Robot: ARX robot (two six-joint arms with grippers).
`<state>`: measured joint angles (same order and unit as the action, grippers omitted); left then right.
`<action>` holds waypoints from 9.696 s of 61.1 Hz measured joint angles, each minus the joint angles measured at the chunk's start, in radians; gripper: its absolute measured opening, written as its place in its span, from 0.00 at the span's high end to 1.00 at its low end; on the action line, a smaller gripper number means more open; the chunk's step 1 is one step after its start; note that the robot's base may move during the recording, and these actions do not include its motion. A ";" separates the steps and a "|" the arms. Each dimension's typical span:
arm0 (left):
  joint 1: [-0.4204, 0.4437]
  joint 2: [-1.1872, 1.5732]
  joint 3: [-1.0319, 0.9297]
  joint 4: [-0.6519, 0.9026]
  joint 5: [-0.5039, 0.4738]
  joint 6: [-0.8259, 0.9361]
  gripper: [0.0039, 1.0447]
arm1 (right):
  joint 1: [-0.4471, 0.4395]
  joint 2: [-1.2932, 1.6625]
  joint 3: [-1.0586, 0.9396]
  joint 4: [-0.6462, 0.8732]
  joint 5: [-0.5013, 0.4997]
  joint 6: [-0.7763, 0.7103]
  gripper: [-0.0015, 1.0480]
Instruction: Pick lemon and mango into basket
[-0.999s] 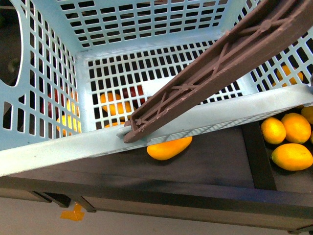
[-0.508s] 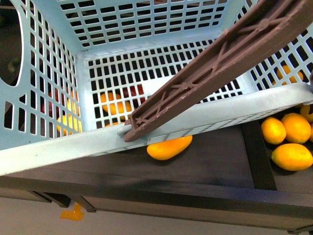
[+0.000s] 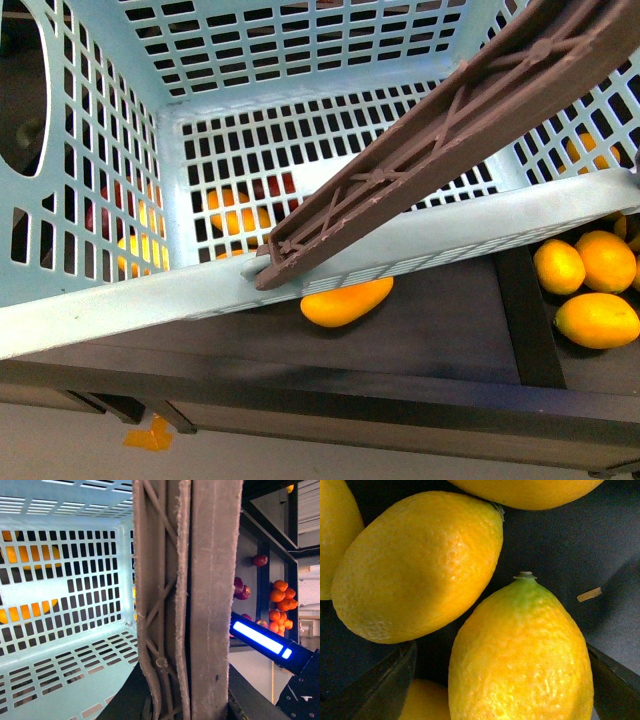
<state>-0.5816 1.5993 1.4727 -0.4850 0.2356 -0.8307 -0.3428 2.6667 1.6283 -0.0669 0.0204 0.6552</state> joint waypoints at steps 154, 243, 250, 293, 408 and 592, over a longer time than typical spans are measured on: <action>-0.001 0.003 0.000 -0.002 0.007 0.004 0.82 | 0.431 -1.660 -1.228 0.659 0.064 -0.626 0.68; -0.010 0.005 0.001 -0.001 0.004 -0.001 0.82 | 0.343 -2.044 -1.548 0.606 -0.018 -0.650 0.08; -0.008 0.005 0.000 -0.002 -0.001 0.002 0.82 | 0.343 -2.044 -1.550 0.606 -0.018 -0.651 0.08; 0.006 0.005 0.001 -0.002 -0.013 0.019 0.82 | 0.224 -1.722 -1.250 -0.020 0.088 -0.322 0.08; 0.000 0.005 0.001 -0.002 0.001 0.007 0.82 | 0.132 0.003 0.069 -0.138 0.118 0.276 0.10; 0.000 0.007 0.000 -0.004 0.000 -0.001 0.82 | 0.455 -1.763 -1.253 0.583 0.085 -0.629 0.74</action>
<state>-0.5816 1.6066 1.4731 -0.4889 0.2359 -0.8314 0.1123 0.9035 0.3756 0.5159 0.1051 0.0265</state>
